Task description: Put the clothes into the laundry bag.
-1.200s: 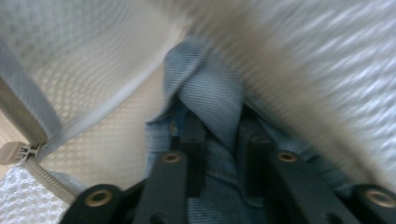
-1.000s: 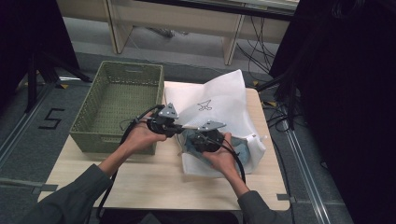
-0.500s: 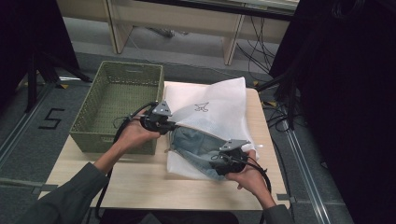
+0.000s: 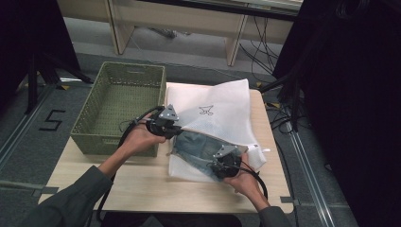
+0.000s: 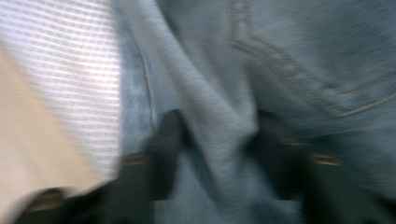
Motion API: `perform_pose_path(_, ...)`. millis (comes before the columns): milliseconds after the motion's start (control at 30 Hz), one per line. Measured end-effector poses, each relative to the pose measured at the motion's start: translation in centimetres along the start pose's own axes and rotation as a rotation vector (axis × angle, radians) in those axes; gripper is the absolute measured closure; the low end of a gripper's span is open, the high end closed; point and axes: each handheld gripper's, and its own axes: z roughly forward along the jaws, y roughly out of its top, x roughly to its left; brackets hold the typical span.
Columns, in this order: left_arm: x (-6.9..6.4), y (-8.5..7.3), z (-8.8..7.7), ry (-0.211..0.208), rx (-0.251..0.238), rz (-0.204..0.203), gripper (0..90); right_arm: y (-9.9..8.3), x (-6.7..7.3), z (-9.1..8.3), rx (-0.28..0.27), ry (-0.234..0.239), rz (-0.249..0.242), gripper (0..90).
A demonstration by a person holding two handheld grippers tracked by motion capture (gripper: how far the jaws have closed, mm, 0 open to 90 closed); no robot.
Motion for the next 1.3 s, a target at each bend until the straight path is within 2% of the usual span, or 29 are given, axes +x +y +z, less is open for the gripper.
perform_pose_path(33,-0.1,0.1,0.0,-0.003,0.0,0.006,86.5,0.2,-0.3,0.0,-0.011,-0.01,-0.016,75.7)
perform_pose_path(100,-0.2,0.1,0.1,-0.005,-0.006,-0.007,86.5,0.2,-0.3,0.0,-0.016,-0.018,-0.024,76.8)
perform_pose_path(133,-0.1,0.1,0.1,-0.007,-0.006,0.009,86.5,0.4,-0.2,-0.1,-0.01,-0.019,-0.015,77.6)
perform_pose_path(167,-0.3,0.2,0.2,-0.007,0.0,0.007,86.6,1.1,-0.1,-0.2,-0.045,-0.011,0.009,78.5)
perform_pose_path(300,-0.4,0.2,0.3,0.004,0.017,0.012,86.6,4.9,-0.7,-0.3,-0.179,-0.06,0.061,79.3)
perform_pose_path(367,-0.2,0.2,0.2,0.005,0.017,0.029,86.8,6.4,-1.3,0.1,-0.201,-0.062,0.083,79.5)
perform_pose_path(467,-0.1,0.1,0.1,-0.005,0.013,0.013,86.9,6.9,-1.9,0.8,-0.203,-0.074,0.103,79.8)
perform_pose_path(500,-0.2,0.0,0.2,-0.014,0.016,0.004,86.9,6.7,-2.5,1.7,-0.178,-0.074,0.133,79.8)
perform_pose_path(567,-0.4,0.0,0.3,-0.015,0.02,0.012,86.8,6.1,-2.8,3.1,-0.153,-0.073,0.154,79.8)
perform_pose_path(600,-0.6,0.1,0.5,-0.014,0.025,0.023,86.8,6.1,-2.8,3.1,-0.153,-0.073,0.154,79.8)
perform_pose_path(633,-0.7,0.2,0.6,-0.01,0.032,0.043,86.7,5.4,-2.6,4.3,-0.122,-0.059,0.162,79.8)
perform_pose_path(733,-0.7,0.2,0.6,-0.004,0.032,0.047,86.6,5.5,-2.4,4.0,-0.127,-0.055,0.146,79.8)
perform_pose_path(767,-0.5,0.1,0.4,-0.007,0.025,0.037,86.6,5.6,-2.4,3.0,-0.134,-0.017,0.162,79.9)
perform_pose_path(800,-0.5,0.1,0.4,-0.007,0.025,0.037,86.6,5.5,-2.4,2.7,-0.145,-0.017,0.157,79.9)
perform_pose_path(833,-0.5,-0.1,0.4,-0.015,0.02,0.019,86.6,5.3,-2.3,2.4,-0.146,-0.007,0.159,79.9)
perform_pose_path(867,-0.5,-0.1,0.4,-0.015,0.02,0.019,86.6,5.2,-2.3,2.2,-0.153,-0.001,0.143,79.9)
perform_pose_path(933,-0.8,0.0,0.4,-0.031,0.024,0.034,86.6,4.7,-1.6,1.4,-0.144,0.035,0.143,79.9)
perform_pose_path(967,-1.0,0.1,0.4,-0.035,0.025,0.044,86.6,4.6,-0.8,1.2,-0.167,0.048,0.176,80.0)
perform_pose_path(1000,-1.0,0.1,0.4,-0.035,0.025,0.044,86.6,4.6,-0.8,1.2,-0.167,0.048,0.176,80.0)
perform_pose_path(1033,-1.4,0.2,0.5,-0.043,0.028,0.059,86.5,4.6,0.0,0.4,-0.163,0.075,0.154,80.0)
perform_pose_path(1067,-1.5,0.3,0.5,-0.045,0.031,0.061,86.5,4.7,0.3,0.1,-0.17,0.079,0.121,79.9)
perform_pose_path(1100,-1.5,0.3,0.5,-0.045,0.031,0.061,86.5,4.8,0.5,-0.4,-0.153,0.091,0.099,80.0)
perform_pose_path(1133,-1.7,0.3,0.6,-0.048,0.029,0.063,86.5,4.8,0.5,-0.4,-0.153,0.091,0.099,80.0)
perform_pose_path(1167,-1.7,0.4,0.6,-0.053,0.042,0.083,86.5,4.9,0.9,-0.4,-0.164,0.082,0.098,80.0)
perform_pose_path(1200,-1.7,0.4,0.6,-0.053,0.042,0.083,86.6,4.9,0.9,-0.4,-0.152,0.086,0.105,80.2)
perform_pose_path(1233,-1.9,0.2,0.8,-0.063,0.04,0.058,86.6,5.0,0.7,0.0,-0.173,0.073,0.128,80.3)
perform_pose_path(1267,-1.9,0.2,0.9,-0.062,0.044,0.072,86.5,5.1,0.5,0.4,-0.185,0.07,0.147,80.4)
perform_pose_path(1300,-2.0,0.1,1.1,-0.062,0.053,0.073,86.4,5.2,0.2,0.5,-0.153,0.082,0.164,80.4)
